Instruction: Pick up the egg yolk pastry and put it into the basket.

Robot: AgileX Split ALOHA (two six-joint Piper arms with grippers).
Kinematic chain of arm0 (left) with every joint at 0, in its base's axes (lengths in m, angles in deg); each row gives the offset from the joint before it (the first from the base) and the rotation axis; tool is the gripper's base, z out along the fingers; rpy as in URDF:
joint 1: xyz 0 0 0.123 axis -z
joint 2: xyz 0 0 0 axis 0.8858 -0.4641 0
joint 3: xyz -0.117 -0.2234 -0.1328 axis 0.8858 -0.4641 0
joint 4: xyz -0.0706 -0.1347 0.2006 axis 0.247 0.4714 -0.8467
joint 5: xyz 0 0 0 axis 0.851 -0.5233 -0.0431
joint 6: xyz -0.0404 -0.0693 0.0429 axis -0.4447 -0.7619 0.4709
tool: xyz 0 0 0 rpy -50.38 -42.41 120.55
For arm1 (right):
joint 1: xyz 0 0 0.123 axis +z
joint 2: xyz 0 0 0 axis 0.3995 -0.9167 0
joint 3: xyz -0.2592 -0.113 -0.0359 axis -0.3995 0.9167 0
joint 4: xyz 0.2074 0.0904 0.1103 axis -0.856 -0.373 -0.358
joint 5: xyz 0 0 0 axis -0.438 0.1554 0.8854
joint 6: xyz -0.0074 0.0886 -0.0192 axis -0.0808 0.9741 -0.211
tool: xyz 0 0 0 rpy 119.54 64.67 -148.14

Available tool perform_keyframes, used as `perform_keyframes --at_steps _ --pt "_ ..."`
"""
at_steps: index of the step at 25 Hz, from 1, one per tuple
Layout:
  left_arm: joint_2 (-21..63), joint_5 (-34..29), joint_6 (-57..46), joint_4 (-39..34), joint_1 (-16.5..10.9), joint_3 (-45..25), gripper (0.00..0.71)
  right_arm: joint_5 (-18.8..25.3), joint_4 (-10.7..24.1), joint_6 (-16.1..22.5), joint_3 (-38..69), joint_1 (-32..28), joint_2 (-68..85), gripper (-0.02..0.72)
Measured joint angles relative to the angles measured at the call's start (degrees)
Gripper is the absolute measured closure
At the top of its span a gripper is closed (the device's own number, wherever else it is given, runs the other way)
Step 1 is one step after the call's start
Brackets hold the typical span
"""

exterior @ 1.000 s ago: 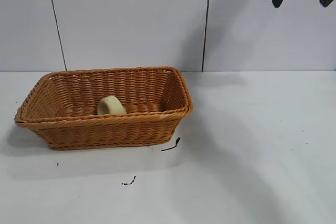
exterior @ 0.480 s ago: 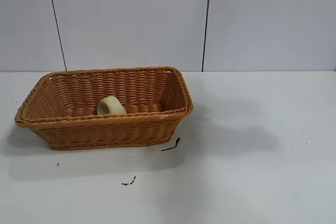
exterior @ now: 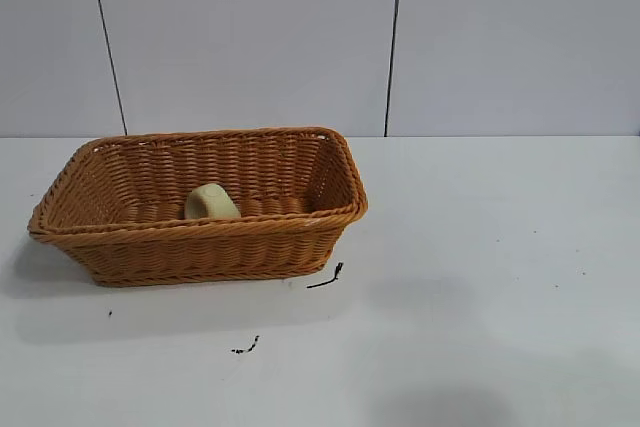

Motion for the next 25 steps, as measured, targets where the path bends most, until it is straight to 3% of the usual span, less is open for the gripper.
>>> perform_keyframes --at_steps 7,25 --pt "0.0 0.0 0.0 0.0 0.0 0.0 0.014 -1.6 0.0 0.1 1.2 0.0 9.6 0.01" --pt "0.0 0.0 0.0 0.0 0.0 0.0 0.014 -1.6 -0.1 0.1 1.2 0.0 9.6 0.01"
